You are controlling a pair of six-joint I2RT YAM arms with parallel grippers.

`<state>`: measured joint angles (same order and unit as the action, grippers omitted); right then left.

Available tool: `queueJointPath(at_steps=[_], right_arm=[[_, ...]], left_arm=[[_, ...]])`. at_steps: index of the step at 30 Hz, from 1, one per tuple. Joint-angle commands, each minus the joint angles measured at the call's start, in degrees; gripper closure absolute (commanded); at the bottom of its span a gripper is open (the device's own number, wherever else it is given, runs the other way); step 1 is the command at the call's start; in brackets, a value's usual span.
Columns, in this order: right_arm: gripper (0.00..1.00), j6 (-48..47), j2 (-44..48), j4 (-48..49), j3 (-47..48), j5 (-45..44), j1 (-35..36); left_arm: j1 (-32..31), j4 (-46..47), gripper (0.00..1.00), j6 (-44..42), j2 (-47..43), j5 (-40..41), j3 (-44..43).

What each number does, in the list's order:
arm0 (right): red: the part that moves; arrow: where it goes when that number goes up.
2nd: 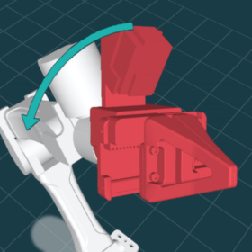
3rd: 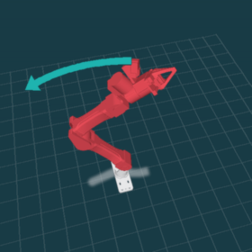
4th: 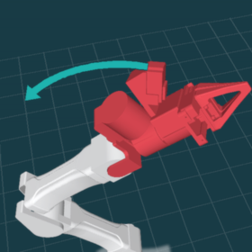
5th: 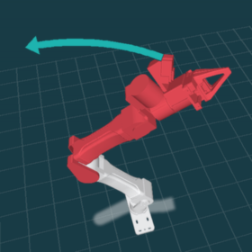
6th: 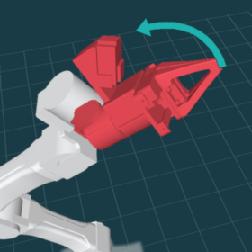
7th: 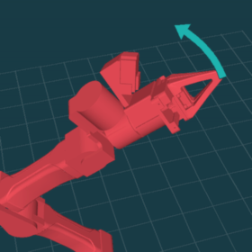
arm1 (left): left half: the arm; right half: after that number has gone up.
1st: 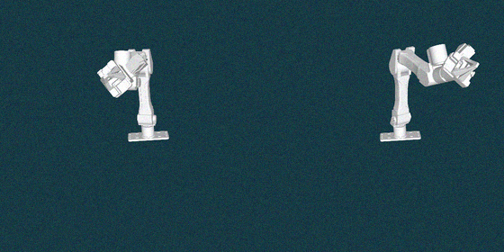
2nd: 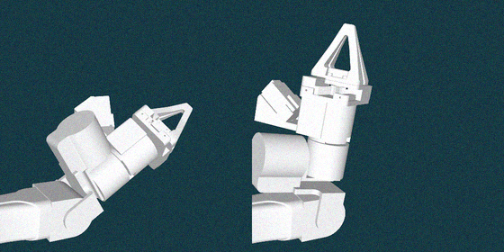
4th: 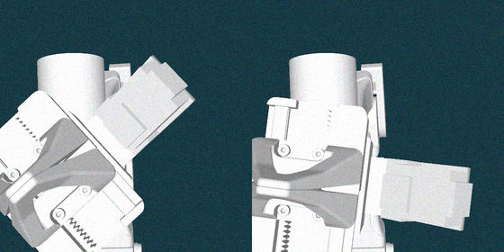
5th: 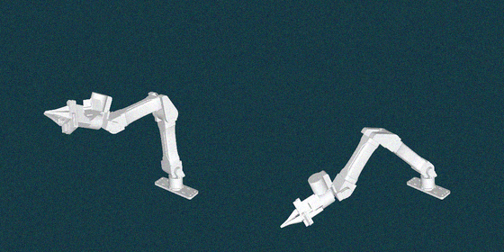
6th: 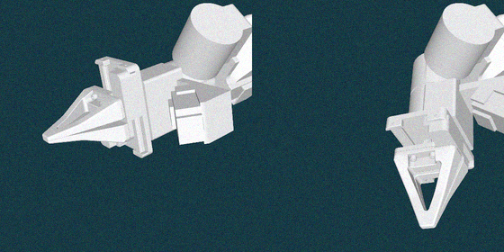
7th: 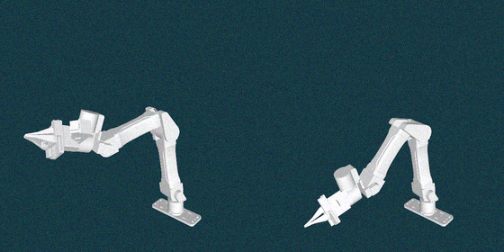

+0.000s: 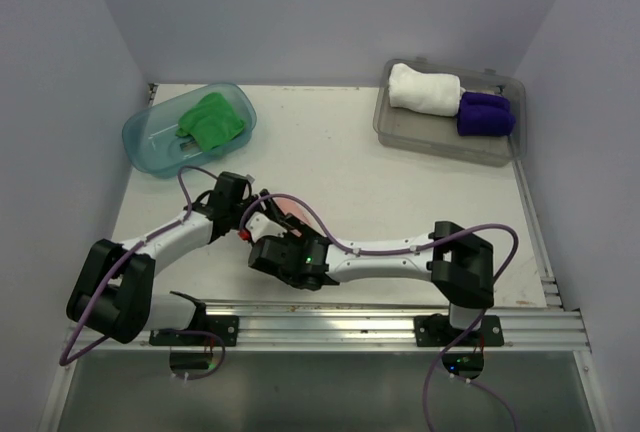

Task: Roll the towels
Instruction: Roll the towel

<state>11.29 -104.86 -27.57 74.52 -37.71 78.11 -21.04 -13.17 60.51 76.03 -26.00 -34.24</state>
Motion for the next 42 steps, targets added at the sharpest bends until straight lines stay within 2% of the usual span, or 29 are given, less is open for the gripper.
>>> queueJointPath(at_steps=[1, 11, 22, 24, 28, 32, 34, 37, 39, 42], right_arm=[[0.11, -2.1, 3.1, 1.0, 1.5, -3.2, 1.8], [0.11, -6.2, -1.7, 1.6, 3.6, -6.1, 4.0], [0.11, -5.8, -7.1, 2.9, 2.3, -5.8, 3.9], [0.14, -4.9, -8.0, 3.1, 1.7, -6.4, 3.9], [0.27, -3.3, -9.3, 2.4, 2.1, -9.3, 3.5], [0.54, -1.9, -9.1, 2.1, 1.9, -9.2, 1.9], [0.57, -2.0, -8.0, 2.9, 0.9, -7.7, 1.0], [0.67, -2.0, -4.8, 5.4, -1.7, -1.7, -1.1], [0.78, -0.9, -2.8, 6.6, -4.4, 4.1, -2.5], [0.83, 1.7, 2.1, 9.0, -8.4, 12.5, -5.8]], left_arm=[[-0.1, -2.0, 0.36, -0.2, 0.7, 2.5, -1.8], [-0.2, -2.6, 0.36, -0.3, 1.0, 2.6, -2.2], [-0.2, -3.4, 0.36, -0.5, 0.8, 3.0, -2.9], [-0.2, -3.7, 0.36, -0.6, 0.4, 3.1, -2.7], [-0.2, -3.8, 0.36, -0.3, -0.3, 3.1, -2.3], [-0.2, -4.1, 0.35, -0.3, -1.8, 3.2, -1.9], [-0.2, -4.3, 0.35, -0.2, -2.3, 3.2, -1.7], [-0.2, -4.6, 0.34, -0.4, -2.8, 3.0, -1.8], [-0.2, -5.2, 0.33, -0.6, -3.1, 3.0, -2.1], [0.2, -6.2, 0.32, -1.3, -3.8, 3.0, -2.7]])
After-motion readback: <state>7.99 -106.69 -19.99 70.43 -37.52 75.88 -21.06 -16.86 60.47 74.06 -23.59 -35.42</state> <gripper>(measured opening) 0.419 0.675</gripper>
